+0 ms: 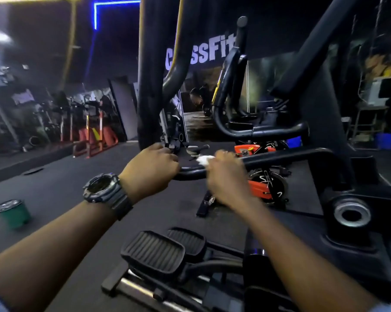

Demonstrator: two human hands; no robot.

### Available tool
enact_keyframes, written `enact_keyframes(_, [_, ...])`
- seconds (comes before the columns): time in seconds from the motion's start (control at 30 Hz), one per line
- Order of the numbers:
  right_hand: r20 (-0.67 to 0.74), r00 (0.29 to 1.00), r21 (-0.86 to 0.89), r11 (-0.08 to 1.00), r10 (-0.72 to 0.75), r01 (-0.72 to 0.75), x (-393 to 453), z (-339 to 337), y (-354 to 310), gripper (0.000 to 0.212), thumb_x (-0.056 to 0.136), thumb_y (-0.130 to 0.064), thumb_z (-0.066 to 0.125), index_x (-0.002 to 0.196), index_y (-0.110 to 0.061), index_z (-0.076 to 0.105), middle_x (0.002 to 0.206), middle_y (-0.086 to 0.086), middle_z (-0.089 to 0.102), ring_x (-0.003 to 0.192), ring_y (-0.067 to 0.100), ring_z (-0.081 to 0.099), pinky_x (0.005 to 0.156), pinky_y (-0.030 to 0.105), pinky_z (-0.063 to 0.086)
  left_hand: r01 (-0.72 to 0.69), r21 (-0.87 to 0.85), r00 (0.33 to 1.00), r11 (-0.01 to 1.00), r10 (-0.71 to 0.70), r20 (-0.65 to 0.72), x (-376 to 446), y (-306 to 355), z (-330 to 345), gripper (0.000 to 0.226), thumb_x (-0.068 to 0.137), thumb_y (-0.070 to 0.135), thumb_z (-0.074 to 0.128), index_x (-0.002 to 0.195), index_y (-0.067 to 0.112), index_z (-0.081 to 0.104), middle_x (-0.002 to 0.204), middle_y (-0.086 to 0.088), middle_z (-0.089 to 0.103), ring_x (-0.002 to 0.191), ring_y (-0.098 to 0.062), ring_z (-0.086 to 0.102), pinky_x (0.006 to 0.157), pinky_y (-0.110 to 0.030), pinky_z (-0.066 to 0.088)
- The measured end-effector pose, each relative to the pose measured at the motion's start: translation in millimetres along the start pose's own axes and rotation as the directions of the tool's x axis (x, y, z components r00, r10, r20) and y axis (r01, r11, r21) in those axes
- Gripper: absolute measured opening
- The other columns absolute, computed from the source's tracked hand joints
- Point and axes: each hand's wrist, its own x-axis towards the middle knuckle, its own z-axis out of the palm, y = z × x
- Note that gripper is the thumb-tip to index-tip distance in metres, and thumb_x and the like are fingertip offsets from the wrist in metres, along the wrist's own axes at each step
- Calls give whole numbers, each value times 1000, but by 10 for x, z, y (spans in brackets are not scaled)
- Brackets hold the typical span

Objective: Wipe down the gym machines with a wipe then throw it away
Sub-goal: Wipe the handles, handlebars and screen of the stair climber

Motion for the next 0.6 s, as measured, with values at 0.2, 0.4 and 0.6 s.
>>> enact_keyframes(0.2, [-107, 989, 137, 984, -102, 116, -29, 229, -280, 34, 78, -15, 68, 112, -12, 68, 85, 8, 60, 76, 32, 57, 61, 36, 44, -11, 25, 931, 1000, 20, -365, -289, -185, 42, 14, 93, 7, 60, 83, 11, 69, 87, -6, 66, 92, -31, 60, 101, -41, 42])
enact_keyframes(0.4, [-78, 994, 477, 872, -80, 108, 26, 287, -836, 44, 90, -17, 60, 131, -4, 54, 102, 13, 57, 94, 33, 55, 81, 44, 48, 302, -607, 697, 735, -605, -385, -473, -125, 136, 28, 80, 11, 78, 99, 2, 60, 107, -12, 54, 101, -22, 52, 91, -25, 45])
enact_keyframes(0.6, [-345, 933, 568, 814, 100, 123, 305, 254, -1133, 50, 95, -30, 50, 135, -1, 48, 109, 13, 54, 97, 25, 55, 78, 31, 45, 164, -986, 462, -7, -883, 83, -421, -167, 146, 8, 95, 15, 63, 102, 14, 67, 91, -2, 70, 82, -17, 66, 77, -40, 57])
